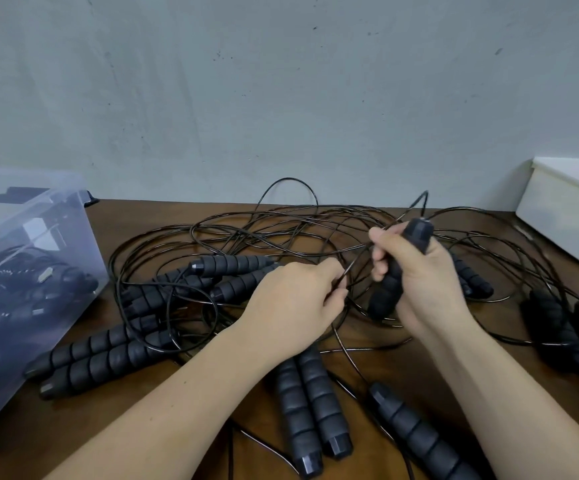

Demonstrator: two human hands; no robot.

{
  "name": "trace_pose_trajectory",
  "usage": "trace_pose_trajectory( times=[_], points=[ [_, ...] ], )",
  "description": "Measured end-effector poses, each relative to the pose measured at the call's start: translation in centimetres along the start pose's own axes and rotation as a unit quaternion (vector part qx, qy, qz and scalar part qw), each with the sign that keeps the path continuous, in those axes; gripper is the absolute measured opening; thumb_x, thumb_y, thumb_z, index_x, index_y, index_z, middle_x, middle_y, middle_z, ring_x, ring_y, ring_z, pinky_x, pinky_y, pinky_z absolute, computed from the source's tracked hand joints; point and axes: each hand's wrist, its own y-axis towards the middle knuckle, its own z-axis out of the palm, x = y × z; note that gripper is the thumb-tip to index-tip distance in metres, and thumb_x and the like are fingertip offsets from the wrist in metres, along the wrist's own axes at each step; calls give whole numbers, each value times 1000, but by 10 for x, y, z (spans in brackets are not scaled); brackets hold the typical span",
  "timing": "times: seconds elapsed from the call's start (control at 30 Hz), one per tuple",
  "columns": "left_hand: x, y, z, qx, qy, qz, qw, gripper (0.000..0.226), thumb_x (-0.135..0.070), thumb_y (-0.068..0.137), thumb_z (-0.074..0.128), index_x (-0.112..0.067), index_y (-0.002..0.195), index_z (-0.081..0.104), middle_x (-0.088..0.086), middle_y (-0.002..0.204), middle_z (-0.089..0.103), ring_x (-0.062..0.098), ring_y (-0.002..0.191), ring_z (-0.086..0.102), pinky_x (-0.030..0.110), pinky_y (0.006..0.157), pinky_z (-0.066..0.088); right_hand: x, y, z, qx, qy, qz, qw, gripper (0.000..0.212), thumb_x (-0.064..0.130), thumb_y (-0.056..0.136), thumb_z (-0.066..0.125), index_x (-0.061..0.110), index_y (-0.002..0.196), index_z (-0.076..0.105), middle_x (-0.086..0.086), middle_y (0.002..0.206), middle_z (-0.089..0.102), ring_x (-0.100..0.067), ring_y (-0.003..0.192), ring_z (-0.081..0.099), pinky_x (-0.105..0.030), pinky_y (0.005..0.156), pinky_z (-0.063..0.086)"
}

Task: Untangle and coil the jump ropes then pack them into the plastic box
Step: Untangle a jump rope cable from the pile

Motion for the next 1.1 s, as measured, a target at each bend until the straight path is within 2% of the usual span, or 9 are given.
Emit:
trace_pose_trajectory(
  times=[0.13,0.43,0.5,0.57,0.7,0.8,0.93,1.0,1.1],
  points=[
    [-3,-1,2,8,3,5,1000,12,-38,104,54,-27,101,58,-7,70,61,11,69,61,40,66,55,1,6,-6,-21,34,11,999,17,14,96,77,17,88,62,-5,74,59,-16,59,48,-31,59,41],
    [9,3,-7,-53,-21,-31,998,9,-32,100,58,-23,98,57,-6,69,58,18,68,60,42,62,52,-24,-13,16,103,-81,33,991,30,27,87,83,2,100,71,-13,74,61,-21,55,49,-32,52,43],
    [10,3,-6,-43,-8,-31,999,8,-32,99,56,-25,102,59,-7,71,60,18,70,61,39,62,52,-27,-14,18,93,-95,23,991,33,23,87,85,0,107,72,-11,72,60,-20,55,49,-32,51,44],
    [10,3,-4,-38,-3,-28,999,9,-31,99,58,-26,106,60,-8,70,60,15,70,61,35,60,49,-28,-14,15,85,-101,3,991,24,14,90,84,0,107,73,-9,70,60,-21,55,49,-33,53,44],
    [10,2,-3,-31,-12,-27,999,7,-32,97,61,-27,102,58,-8,67,60,11,66,59,34,60,50,-26,-13,14,75,-108,-19,991,15,4,91,81,-4,97,71,0,72,69,-20,56,51,-31,55,47],
    [9,2,1,8,-8,-32,999,9,-34,94,63,-28,94,56,-7,69,62,12,69,61,39,65,54,-16,-10,14,33,-79,-31,996,12,1,91,80,5,86,69,-1,73,70,-17,57,51,-27,54,47],
    [5,0,5,41,-15,-37,998,12,-39,98,59,-28,94,59,-7,70,65,12,74,62,41,69,55,-3,3,-1,-45,12,-21,999,23,2,92,78,18,80,67,-6,76,64,-17,58,49,-30,56,43],
    [6,1,4,33,-20,-42,998,15,-40,100,58,-27,93,59,-6,70,65,11,72,61,41,68,55,-3,5,-3,-45,29,-1,999,22,6,92,79,22,80,69,-5,74,60,-17,59,48,-31,56,41],
    [9,1,3,15,-23,-40,999,15,-40,100,58,-27,93,58,-5,69,63,13,70,61,41,67,53,-9,1,3,-2,12,33,999,12,17,90,82,15,94,71,-7,73,60,-17,57,49,-28,53,43]
  ],
)
